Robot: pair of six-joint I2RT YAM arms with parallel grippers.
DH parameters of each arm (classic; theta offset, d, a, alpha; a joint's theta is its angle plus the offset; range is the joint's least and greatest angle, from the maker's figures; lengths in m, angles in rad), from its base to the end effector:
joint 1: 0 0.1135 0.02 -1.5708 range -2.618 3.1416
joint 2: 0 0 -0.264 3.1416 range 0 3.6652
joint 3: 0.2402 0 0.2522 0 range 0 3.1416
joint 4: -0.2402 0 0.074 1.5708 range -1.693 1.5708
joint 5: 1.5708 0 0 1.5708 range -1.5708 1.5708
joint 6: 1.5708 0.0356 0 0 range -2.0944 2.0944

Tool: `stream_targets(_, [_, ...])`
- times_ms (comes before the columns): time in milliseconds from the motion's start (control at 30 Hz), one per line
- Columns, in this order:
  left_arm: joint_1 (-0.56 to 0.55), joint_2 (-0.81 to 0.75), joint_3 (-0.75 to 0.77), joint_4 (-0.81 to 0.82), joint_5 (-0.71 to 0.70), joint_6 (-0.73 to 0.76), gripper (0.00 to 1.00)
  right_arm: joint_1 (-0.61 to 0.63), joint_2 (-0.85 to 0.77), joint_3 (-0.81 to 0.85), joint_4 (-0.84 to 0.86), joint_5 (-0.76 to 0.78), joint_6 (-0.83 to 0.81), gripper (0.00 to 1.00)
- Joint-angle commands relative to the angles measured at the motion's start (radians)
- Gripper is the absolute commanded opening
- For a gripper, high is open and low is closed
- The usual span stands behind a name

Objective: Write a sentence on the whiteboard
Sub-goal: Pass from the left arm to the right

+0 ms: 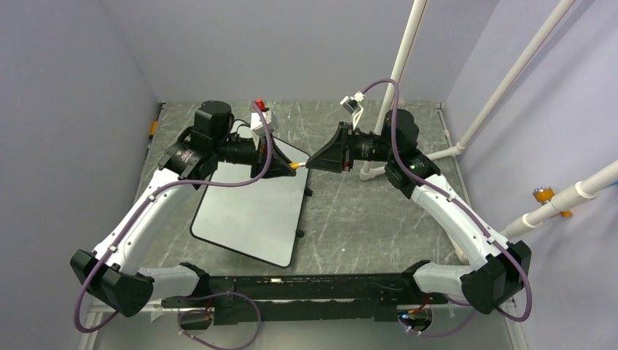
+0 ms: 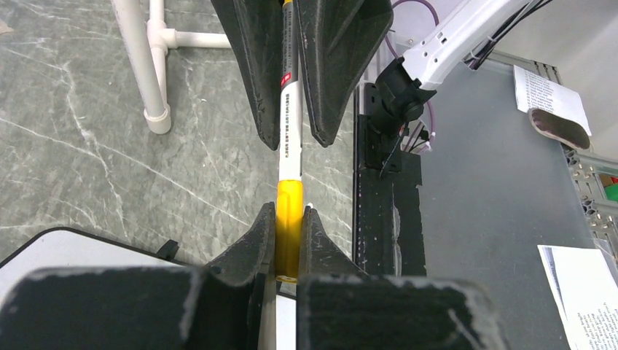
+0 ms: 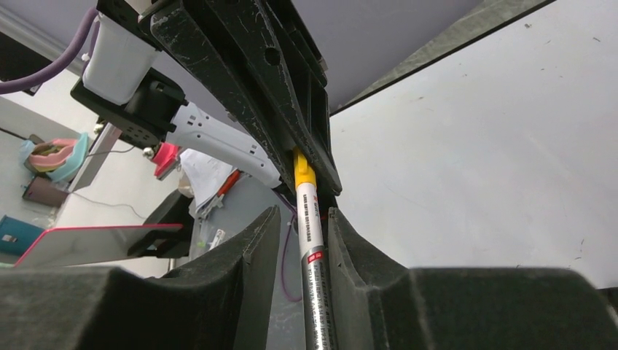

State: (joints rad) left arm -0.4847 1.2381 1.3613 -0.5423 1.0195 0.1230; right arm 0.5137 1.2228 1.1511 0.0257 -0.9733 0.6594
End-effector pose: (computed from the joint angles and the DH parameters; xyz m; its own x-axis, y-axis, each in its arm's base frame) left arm 0.2107 -0.1452 0.4150 -0.2429 0.2006 -0.9491 0.9697 0.0769 -0.2320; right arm 0.2229 0.1596 0.3996 -0.6417 0.0337 -0.7662 -0.7624 0.0803 0.6420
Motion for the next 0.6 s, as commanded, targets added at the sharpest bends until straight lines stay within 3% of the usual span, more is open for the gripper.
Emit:
stream_targets(0, [-0.009,-0.008,-0.014,0.049,0.010,0.009,0.00,0.040,0.003,0.018,0.085,-0.003,0.017,0.31])
stream_targets(267, [-0.009,-0.010,-0.017,0.048,0.014,0.009,0.00,0.045,0.015,0.016,0.070,0.016,0.012,0.18])
stream_targets(433, [-0.009,-0.011,-0.016,0.046,0.016,0.010,0.00,0.045,0.019,0.018,0.036,0.031,-0.005,0.00])
stream_targets(533, [-0.009,-0.016,-0.019,0.053,0.020,0.005,0.00,0.045,0.014,0.018,0.019,0.041,-0.020,0.00])
stream_targets(567, [-0.009,-0.018,-0.019,0.054,0.019,0.005,0.05,0.045,0.011,0.018,0.014,0.045,-0.024,0.00])
